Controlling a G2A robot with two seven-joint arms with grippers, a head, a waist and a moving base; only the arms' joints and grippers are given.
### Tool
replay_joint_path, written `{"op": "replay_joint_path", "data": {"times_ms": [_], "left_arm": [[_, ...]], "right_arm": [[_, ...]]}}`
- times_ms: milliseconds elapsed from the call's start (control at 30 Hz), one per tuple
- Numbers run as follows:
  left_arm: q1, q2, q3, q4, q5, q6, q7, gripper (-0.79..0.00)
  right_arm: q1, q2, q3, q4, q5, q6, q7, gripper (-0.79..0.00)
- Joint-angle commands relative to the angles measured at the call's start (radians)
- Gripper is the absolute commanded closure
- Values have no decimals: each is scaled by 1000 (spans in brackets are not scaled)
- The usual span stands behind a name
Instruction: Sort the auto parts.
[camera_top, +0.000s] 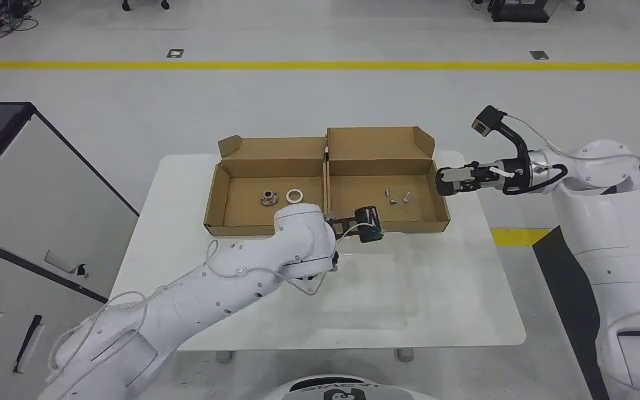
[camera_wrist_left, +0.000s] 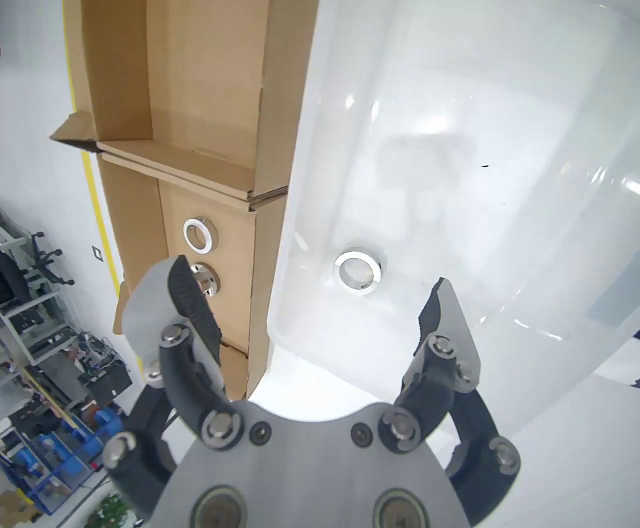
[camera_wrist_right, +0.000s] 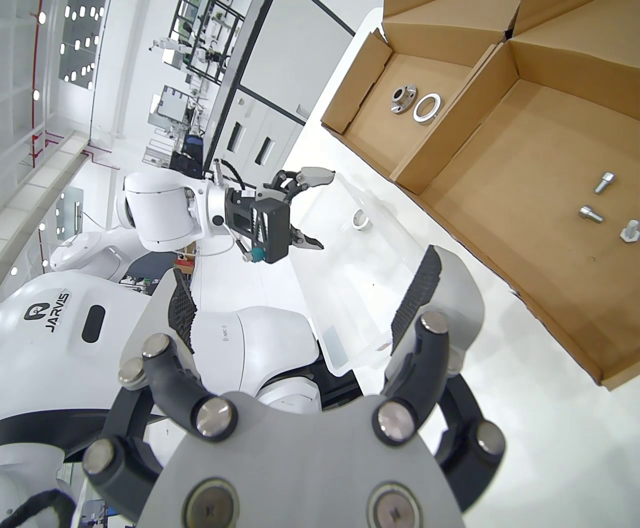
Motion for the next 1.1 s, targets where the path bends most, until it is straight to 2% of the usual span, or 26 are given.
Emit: {"op": "replay_joint_path", "data": {"times_ms": [0,333,633,733,900,933,967,1000,1033,1067], "left_arm": [[-20,3,34,6,-19,-7,7,-785],[-107,24,137,34,-102,-13,13,-785],[-93,26,140,40,-89,-24,35,-785],[-92,30,171,45,-73,-47,47,-785],[-132,37,229,49,-89,-44,44,-785],[-137,37,233,49,-91,-42,42,-760],[-144,38,239,54,-96,-38,39,-653],[-149,38,244,58,-99,-37,37,-585],[-152,37,249,63,-103,-36,37,-462],[-156,37,255,69,-106,-35,35,-413]], "right_arm": [[0,0,0,0,0,0,0,-785],[0,0,0,0,0,0,0,-785],[0,0,0,0,0,0,0,-785],[0,0,0,0,0,0,0,-785],[0,0,0,0,0,0,0,-785],[0,0,0,0,0,0,0,-785],[0,0,0,0,0,0,0,-785],[0,0,0,0,0,0,0,-785],[0,0,0,0,0,0,0,-785],[0,0,0,0,0,0,0,-785]]}}
